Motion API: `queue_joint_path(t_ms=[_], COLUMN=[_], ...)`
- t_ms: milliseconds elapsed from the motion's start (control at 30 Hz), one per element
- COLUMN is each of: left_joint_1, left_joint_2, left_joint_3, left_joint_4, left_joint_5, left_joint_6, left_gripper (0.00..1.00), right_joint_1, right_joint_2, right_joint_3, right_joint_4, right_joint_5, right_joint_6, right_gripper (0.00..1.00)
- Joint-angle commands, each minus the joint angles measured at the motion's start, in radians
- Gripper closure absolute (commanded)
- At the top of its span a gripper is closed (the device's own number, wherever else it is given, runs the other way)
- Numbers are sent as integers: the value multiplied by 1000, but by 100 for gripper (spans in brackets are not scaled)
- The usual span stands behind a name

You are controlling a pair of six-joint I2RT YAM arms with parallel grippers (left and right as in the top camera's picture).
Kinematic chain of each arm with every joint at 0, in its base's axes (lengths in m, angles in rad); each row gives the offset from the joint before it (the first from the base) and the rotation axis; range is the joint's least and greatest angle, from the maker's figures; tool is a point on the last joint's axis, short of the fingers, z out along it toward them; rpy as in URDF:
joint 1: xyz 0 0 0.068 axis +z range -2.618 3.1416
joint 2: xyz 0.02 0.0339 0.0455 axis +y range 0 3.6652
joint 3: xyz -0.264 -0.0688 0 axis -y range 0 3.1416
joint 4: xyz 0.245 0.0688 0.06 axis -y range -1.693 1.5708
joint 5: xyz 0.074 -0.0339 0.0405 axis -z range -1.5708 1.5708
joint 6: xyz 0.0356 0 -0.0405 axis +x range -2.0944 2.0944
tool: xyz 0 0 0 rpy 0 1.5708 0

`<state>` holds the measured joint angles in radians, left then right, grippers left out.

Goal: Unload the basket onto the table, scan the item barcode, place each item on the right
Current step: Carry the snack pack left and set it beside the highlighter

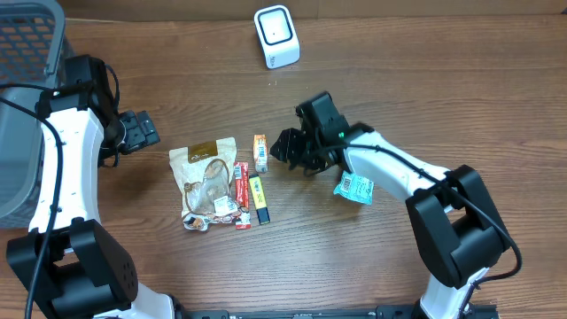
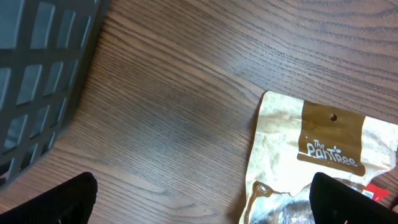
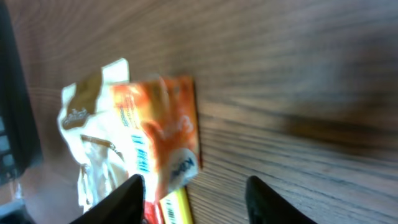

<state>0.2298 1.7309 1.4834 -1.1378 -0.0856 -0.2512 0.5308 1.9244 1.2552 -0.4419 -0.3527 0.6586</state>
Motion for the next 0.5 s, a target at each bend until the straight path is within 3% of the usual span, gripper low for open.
queue_joint_path(t_ms=[0, 133, 267, 467], left_joint_1=[-2, -2, -2, -2], left_joint_2=[-3, -3, -3, -3], left_joint_3=[4, 4, 4, 4], left_joint_4=[-3, -3, -2, -3], left_joint_5=[1, 1, 1, 1], left_joint_6=[12, 12, 12, 12], left_gripper=[0, 0, 0, 0], right_joint_1=[8, 59, 127, 188], right_joint_2=[-62, -62, -61, 0], right_joint_3=[163, 299, 319, 317], right_joint_4=[-111, -272, -279, -289], right_joint_5=[125, 273, 377, 464], right_joint_6=[-71, -89, -83, -83], right_gripper=[41, 33, 20, 16])
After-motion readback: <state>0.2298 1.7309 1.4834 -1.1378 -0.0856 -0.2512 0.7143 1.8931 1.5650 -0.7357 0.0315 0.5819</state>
